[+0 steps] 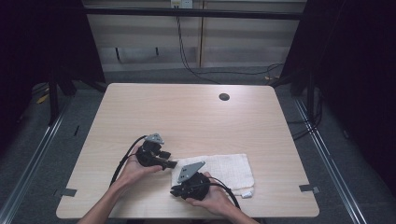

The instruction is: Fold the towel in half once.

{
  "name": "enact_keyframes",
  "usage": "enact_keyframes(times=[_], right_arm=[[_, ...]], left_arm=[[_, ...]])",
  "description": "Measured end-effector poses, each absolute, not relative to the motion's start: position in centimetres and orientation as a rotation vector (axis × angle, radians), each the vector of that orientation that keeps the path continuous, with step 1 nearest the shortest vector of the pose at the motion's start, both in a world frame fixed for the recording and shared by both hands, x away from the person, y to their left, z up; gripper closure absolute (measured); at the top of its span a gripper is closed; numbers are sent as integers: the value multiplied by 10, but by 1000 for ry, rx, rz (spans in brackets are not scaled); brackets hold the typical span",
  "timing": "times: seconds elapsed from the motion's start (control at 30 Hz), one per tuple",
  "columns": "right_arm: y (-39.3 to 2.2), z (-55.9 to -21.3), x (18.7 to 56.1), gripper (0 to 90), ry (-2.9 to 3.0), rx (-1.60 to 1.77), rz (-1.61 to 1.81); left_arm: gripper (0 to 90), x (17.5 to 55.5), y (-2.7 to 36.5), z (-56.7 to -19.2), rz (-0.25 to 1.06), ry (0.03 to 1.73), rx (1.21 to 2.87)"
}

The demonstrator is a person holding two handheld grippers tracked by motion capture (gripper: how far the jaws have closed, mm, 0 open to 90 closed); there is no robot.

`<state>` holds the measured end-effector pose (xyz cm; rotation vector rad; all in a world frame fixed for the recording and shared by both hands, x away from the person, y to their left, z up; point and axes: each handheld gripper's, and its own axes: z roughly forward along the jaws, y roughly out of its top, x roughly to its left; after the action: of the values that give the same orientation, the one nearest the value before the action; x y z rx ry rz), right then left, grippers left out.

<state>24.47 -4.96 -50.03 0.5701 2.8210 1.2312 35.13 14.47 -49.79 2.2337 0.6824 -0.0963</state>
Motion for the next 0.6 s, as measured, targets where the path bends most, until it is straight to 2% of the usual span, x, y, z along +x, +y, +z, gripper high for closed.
enact_keyframes(times=[0.1,0.4,0.47,0.5,0.53,0.6], right_arm=[[-50,-501,245,827,2825,576,1240],[-49,-501,245,826,2821,583,1244],[-49,-501,246,826,2821,588,1246],[-49,-501,246,827,2824,592,1252],[-49,-501,246,827,2828,611,1256],[-49,-501,246,827,2823,600,1251]], left_arm=[[487,349,144,-498,-104,666,2240],[510,341,130,-498,-75,584,2265],[568,340,129,-498,-65,571,2273],[568,338,128,-498,-47,571,2277],[640,335,125,-497,-21,528,2301],[724,335,124,-498,-24,541,2296]])
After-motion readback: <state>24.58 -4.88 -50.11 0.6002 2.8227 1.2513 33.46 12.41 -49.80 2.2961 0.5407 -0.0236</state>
